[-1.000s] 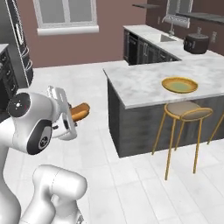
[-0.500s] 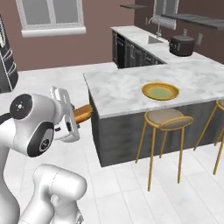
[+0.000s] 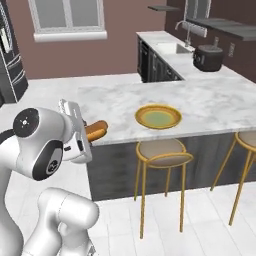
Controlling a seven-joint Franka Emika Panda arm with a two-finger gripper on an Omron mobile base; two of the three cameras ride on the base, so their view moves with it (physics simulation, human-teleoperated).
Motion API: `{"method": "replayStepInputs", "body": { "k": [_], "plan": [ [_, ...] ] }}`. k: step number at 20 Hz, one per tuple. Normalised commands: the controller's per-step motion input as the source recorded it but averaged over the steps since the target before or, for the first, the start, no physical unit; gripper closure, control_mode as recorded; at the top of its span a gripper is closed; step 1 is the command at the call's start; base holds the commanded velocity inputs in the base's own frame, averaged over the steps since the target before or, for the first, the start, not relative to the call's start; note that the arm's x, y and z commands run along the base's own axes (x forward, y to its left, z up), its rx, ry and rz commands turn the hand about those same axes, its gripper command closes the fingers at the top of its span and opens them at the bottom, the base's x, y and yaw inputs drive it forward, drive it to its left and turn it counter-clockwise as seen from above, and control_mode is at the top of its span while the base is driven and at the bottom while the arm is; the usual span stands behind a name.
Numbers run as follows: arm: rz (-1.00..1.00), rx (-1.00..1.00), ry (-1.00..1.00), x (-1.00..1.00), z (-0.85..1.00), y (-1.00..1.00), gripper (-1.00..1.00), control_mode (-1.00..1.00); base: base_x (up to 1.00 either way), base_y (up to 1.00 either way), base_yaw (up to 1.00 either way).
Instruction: Move the hot dog bun to the plate on the dining table and place the condiment next to that plate. Then navigate to the fridge and take the sausage and place it on the plate as well.
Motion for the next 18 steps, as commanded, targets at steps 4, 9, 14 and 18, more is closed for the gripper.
{"method": "replayStepInputs", "body": {
  "k": [4,9,14,18],
  "plan": [
    [0.0,0.0,0.0,0.0,0.0,0.0,1.0,1.0,0.83,-0.74,0.33],
    [0.0,0.0,0.0,0.0,0.0,0.0,1.0,1.0,0.76,-0.73,0.35],
    [0.0,0.0,0.0,0.0,0.0,0.0,1.0,1.0,0.79,-0.59,0.32],
    [0.0,0.0,0.0,0.0,0.0,0.0,1.0,1.0,0.93,-0.39,0.25]
  ]
}}
